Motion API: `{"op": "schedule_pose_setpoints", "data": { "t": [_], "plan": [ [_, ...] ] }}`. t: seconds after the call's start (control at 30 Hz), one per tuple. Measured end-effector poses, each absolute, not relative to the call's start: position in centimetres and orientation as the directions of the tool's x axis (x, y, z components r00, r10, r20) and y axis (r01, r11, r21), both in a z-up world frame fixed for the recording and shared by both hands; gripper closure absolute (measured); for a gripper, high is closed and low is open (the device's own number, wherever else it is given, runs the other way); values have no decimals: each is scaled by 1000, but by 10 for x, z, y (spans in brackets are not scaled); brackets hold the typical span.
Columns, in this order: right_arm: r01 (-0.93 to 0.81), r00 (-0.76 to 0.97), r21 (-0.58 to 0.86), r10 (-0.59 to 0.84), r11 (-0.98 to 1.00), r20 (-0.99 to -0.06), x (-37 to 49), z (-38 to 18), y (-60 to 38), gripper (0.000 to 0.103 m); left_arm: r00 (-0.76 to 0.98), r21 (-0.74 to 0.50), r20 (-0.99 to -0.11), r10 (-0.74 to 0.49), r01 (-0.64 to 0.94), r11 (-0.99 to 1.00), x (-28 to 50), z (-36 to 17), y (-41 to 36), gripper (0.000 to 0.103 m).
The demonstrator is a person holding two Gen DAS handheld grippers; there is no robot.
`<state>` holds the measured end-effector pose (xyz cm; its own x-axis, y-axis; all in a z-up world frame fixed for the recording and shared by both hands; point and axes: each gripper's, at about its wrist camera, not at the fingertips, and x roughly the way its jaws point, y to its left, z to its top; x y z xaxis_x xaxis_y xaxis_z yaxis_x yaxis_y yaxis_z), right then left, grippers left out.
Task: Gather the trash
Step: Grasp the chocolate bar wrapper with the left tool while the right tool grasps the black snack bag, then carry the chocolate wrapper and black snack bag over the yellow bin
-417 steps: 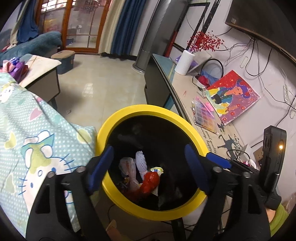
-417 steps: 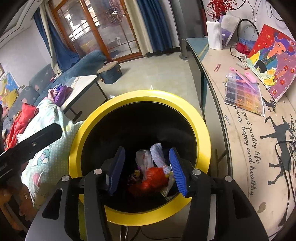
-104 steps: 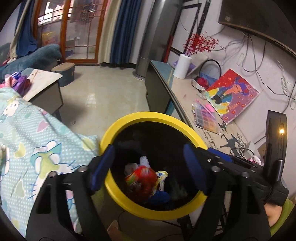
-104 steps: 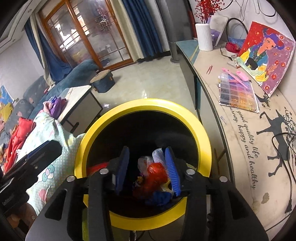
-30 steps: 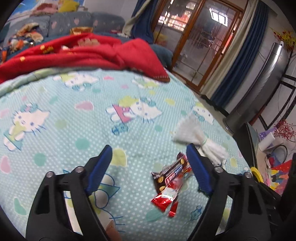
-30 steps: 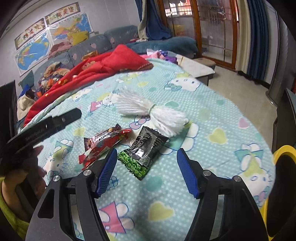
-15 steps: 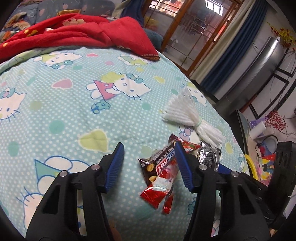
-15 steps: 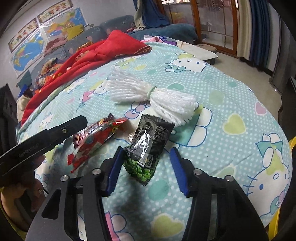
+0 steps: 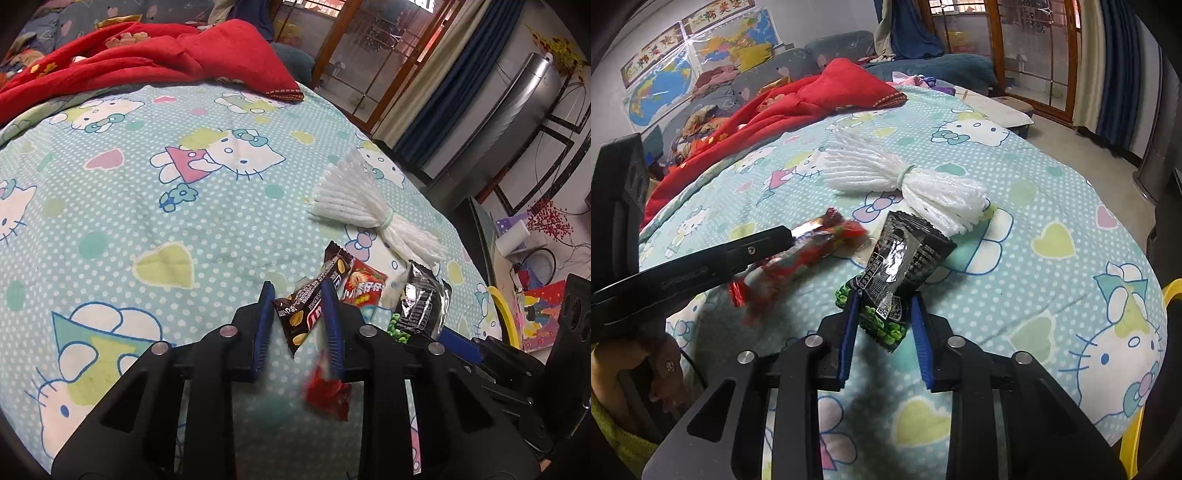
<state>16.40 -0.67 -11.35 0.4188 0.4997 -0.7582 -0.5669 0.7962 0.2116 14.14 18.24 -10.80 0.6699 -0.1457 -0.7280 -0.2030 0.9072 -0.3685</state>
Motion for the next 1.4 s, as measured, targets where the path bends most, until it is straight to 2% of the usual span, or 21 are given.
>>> {"op": "schedule_pose_setpoints", "data": {
  "t": [0.17, 0.47, 0.9, 1.4],
  "plan": [
    [-579, 414, 209, 505, 788, -758, 160, -109, -9, 81, 679, -361, -719, -147, -185, 914, 141, -105, 179, 95],
    [-569, 445, 211, 514, 795, -734, 160, -91, -31, 82, 729, -390, -667, -154, -166, 906, 132, -85, 176, 96],
    [-534, 521, 198, 504, 822, -689, 164, -64, -72, 82, 787, -421, -574, -226, -47, 906, 123, -42, 138, 96],
    [-439, 614, 200, 455, 876, -645, 170, -44, -132, 82, 768, -406, -559, -311, 74, 911, 130, -33, 80, 96]
  ]
}}
